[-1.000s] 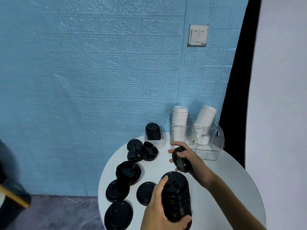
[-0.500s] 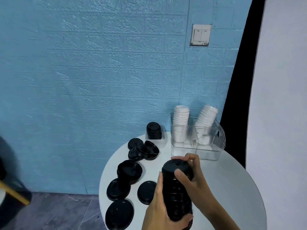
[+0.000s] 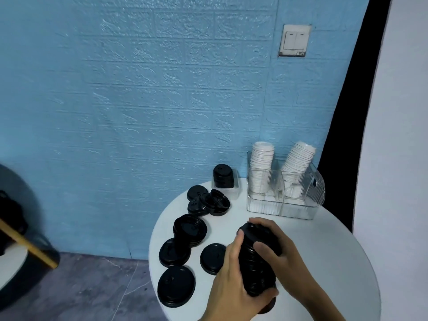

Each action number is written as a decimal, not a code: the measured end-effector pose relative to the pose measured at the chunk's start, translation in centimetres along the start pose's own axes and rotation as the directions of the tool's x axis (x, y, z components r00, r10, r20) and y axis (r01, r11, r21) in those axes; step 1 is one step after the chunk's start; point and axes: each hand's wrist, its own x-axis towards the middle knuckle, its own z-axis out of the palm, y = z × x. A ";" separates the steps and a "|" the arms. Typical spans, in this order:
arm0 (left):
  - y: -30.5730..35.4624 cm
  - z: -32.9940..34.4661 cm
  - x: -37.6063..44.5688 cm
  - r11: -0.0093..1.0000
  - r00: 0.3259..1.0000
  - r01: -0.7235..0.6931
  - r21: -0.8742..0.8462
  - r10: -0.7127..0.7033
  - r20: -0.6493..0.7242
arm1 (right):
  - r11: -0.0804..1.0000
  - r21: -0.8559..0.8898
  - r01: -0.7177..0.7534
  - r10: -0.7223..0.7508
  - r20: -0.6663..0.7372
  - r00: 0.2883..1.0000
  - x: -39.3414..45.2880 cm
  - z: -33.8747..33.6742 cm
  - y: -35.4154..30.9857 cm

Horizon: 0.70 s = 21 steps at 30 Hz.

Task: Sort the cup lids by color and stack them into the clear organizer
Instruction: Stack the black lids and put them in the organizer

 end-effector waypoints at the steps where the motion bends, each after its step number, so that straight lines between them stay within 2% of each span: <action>1: 0.1 0.1 -0.1 1.000 1.000 -0.013 -0.014 0.013 -0.002 | 1.000 -0.005 0.003 -0.003 0.011 1.000 0.0 -0.1 -0.1; 5: 0.0 0.6 -0.3 0.998 0.999 -0.031 -0.058 0.030 -0.030 | 1.000 -0.005 0.008 -0.008 0.037 0.999 -0.3 -0.1 -0.1; 9: 0.4 0.8 -0.4 0.995 0.996 -0.047 -0.084 0.040 -0.085 | 0.997 -0.018 0.074 -0.073 0.029 0.997 -0.5 0.1 0.1; 12: 0.8 0.9 0.1 0.989 0.983 -0.106 -0.105 0.088 -0.164 | 0.996 0.006 0.093 -0.093 -0.002 0.996 -0.3 0.2 0.4; 14: 0.9 0.9 0.4 0.985 0.973 -0.148 -0.091 0.129 -0.189 | 0.994 0.046 0.096 -0.098 0.040 0.994 -0.3 0.2 0.4; 18: 1.3 0.9 0.3 0.982 0.966 -0.171 -0.075 0.152 -0.211 | 0.989 0.150 -0.014 -0.016 0.197 0.980 0.2 -1.0 0.7; 20: 1.2 1.0 0.2 0.981 0.955 -0.190 -0.036 0.177 -0.237 | 0.952 0.291 -0.092 -0.003 0.310 0.951 1.3 -1.9 1.0; 21: 1.2 1.1 0.1 0.979 0.951 -0.203 -0.016 0.194 -0.240 | 0.920 0.357 -0.164 0.053 0.300 0.952 2.1 -2.2 1.3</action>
